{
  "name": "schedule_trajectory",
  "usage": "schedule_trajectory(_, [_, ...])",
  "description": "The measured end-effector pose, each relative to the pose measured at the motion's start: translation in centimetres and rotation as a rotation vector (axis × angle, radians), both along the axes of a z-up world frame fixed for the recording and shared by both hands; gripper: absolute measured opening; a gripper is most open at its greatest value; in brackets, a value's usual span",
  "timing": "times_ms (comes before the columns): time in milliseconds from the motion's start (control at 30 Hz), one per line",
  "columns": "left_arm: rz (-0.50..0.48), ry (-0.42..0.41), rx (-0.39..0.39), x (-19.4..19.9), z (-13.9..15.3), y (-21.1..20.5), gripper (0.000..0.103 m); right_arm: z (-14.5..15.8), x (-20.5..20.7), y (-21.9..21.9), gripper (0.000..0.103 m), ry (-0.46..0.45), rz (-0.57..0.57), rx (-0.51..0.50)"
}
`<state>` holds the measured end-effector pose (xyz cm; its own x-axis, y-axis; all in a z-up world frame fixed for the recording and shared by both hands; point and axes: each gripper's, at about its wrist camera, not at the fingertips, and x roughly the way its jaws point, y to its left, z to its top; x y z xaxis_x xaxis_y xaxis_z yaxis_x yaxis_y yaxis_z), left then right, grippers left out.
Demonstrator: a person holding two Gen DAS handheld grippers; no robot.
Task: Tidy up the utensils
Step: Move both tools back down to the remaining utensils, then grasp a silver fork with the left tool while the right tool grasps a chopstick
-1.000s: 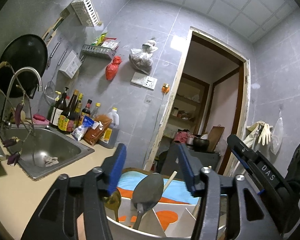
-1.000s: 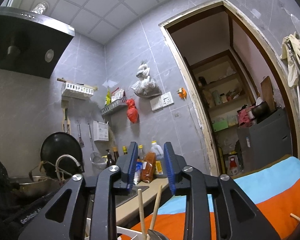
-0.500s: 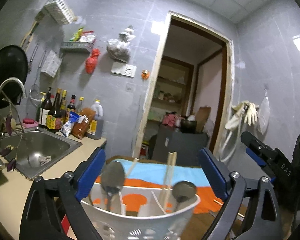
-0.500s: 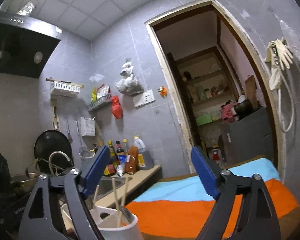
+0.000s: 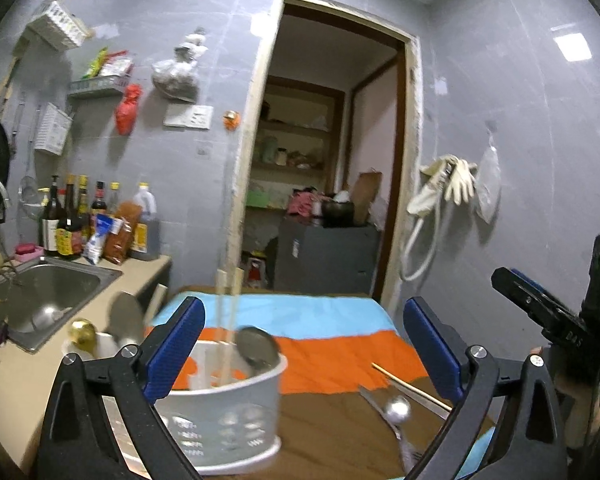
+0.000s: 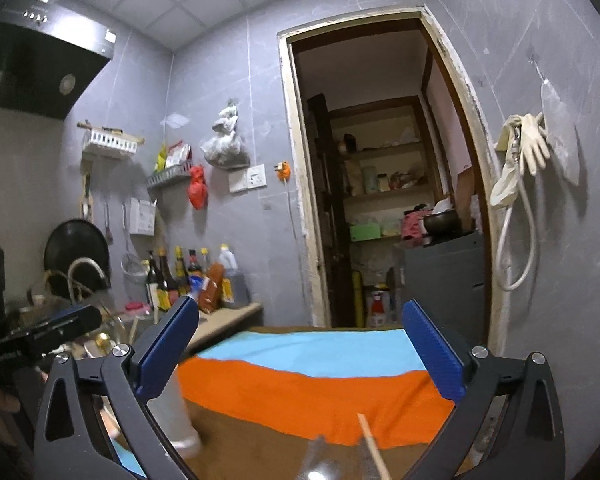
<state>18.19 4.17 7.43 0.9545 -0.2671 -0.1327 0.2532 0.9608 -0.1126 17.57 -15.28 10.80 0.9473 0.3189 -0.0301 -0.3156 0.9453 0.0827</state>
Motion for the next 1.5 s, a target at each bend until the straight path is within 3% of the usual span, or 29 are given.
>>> schedule_trajectory(300, [-0.108, 0.130, 0.048, 2.2, -3.3, -5.2, 0.097, -2.5, 0.2, -3.9, 0.103, 0.097, -0.026, -0.135])
schedule_trajectory(567, [-0.166, 0.288, 0.085, 5.0, -6.3, -8.3, 0.097, -6.3, 2.0, -6.8, 0.103, 0.245, -0.035, -0.143])
schedule_trajectory(733, [-0.190, 0.416, 0.092, 7.8, -7.9, -9.4, 0.096, -8.4, 4.0, -7.3, 0.092, 0.365, 0.007, -0.144])
schedule_trajectory(933, [-0.235, 0.590, 0.074, 11.6, -10.0, -9.8, 0.067, -10.8, 6.5, -6.8, 0.072, 0.503, 0.073, -0.178])
schedule_trajectory(1000, [-0.267, 0.658, 0.048, 12.7, -10.9, -9.7, 0.047, -11.6, 7.2, -6.5, 0.068, 0.549, 0.099, -0.200])
schedule_trajectory(1100, [-0.294, 0.756, 0.002, 14.5, -12.1, -9.4, 0.033, -12.7, 8.1, -6.2, 0.057, 0.611, 0.125, -0.216])
schedule_trajectory(1300, [-0.332, 0.805, -0.029, 16.4, -12.3, -9.3, 0.029, -13.8, 9.3, -5.4, 0.047, 0.667, 0.151, -0.238])
schedule_trajectory(1367, [-0.327, 0.813, -0.002, 16.6, -12.5, -9.5, 0.024, -13.8, 9.5, -5.2, 0.045, 0.667, 0.149, -0.244])
schedule_trajectory(1500, [-0.328, 0.815, 0.077, 16.8, -12.5, -10.4, 0.023, -13.8, 10.0, -5.1, 0.029, 0.674, 0.149, -0.243])
